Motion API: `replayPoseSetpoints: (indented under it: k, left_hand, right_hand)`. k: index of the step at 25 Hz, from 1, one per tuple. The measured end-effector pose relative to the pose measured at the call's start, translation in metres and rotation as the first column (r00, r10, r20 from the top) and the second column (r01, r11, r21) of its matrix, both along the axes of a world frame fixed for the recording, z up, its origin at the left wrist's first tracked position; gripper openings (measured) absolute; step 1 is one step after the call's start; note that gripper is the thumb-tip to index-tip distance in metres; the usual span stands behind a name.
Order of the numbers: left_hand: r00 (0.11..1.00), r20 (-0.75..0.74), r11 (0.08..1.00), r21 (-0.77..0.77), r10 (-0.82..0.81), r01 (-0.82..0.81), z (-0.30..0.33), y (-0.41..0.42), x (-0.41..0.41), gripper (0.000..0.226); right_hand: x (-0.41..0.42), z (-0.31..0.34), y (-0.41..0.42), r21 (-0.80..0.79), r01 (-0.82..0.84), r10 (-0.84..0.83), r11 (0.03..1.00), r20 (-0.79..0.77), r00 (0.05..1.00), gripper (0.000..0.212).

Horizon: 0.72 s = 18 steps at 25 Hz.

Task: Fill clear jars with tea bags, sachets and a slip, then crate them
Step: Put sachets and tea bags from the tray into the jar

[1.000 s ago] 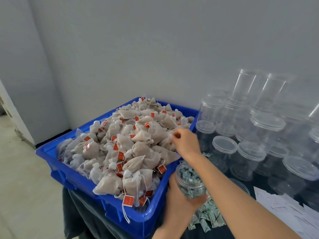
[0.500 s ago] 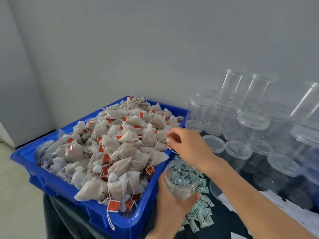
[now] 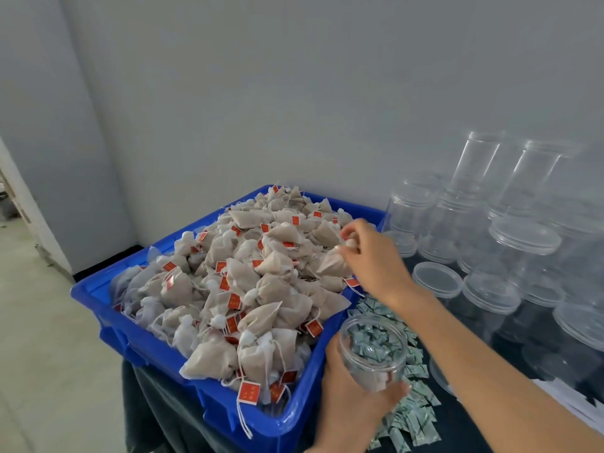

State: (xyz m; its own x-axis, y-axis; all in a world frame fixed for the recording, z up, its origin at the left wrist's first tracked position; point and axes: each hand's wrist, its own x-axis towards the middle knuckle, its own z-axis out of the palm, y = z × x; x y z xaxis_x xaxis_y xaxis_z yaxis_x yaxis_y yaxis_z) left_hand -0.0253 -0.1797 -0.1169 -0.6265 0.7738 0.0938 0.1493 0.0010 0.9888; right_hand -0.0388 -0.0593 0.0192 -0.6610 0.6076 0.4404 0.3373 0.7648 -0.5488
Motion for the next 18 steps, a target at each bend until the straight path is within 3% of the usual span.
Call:
replayPoseSetpoints:
  k: [2,5,6,9,10,13,14,17,18]
  left_hand:
    - [0.999,0.028,0.998,0.064,0.017,-0.019,0.002,0.004,0.004,0.1]
    - [0.997,0.06,0.993,0.11,0.043,-0.05,0.002,0.002,0.007,0.097]
    - [0.995,0.087,0.992,0.111,0.046,-0.056,0.003,0.003,0.007,0.097]
    - [0.997,0.052,0.994,0.09,0.05,-0.054,0.003,0.003,0.011,0.091]
    - [0.998,0.018,0.996,0.066,0.056,-0.057,0.003,0.002,0.012,0.092]
    - [0.999,-0.006,0.999,0.019,0.038,-0.038,-0.004,-0.004,0.011,0.095]
    - [1.0,-0.016,1.0,0.024,0.014,-0.013,-0.006,-0.005,0.01,0.097]
    - [1.0,-0.018,1.0,0.017,0.022,-0.021,-0.005,-0.008,0.008,0.101]
    - [0.999,-0.003,0.999,0.016,0.038,-0.038,-0.004,-0.009,0.008,0.104]
  right_hand:
    - [0.035,0.016,-0.005,0.006,-0.049,0.049,0.999,0.043,0.998,0.014]
    - [0.066,0.023,-0.02,-0.067,-0.167,0.18,0.984,0.418,0.89,0.009]
    - [0.066,0.019,-0.025,-0.051,-0.204,0.203,0.978,0.477,0.855,0.006]
    - [0.038,0.002,-0.032,0.087,-0.191,0.157,0.978,0.297,0.942,0.018]
    - [0.025,-0.004,-0.034,0.099,-0.183,0.144,0.978,0.308,0.94,0.023]
    - [-0.011,-0.028,-0.033,0.163,-0.223,0.102,0.961,0.543,0.834,0.034]
    - [-0.016,-0.031,-0.032,0.187,-0.214,0.081,0.959,0.542,0.837,0.032]
    - [-0.009,-0.027,-0.026,0.118,-0.135,0.086,0.984,0.351,0.932,0.012]
    - [-0.001,-0.02,-0.022,0.062,-0.085,0.065,0.994,0.274,0.959,0.015]
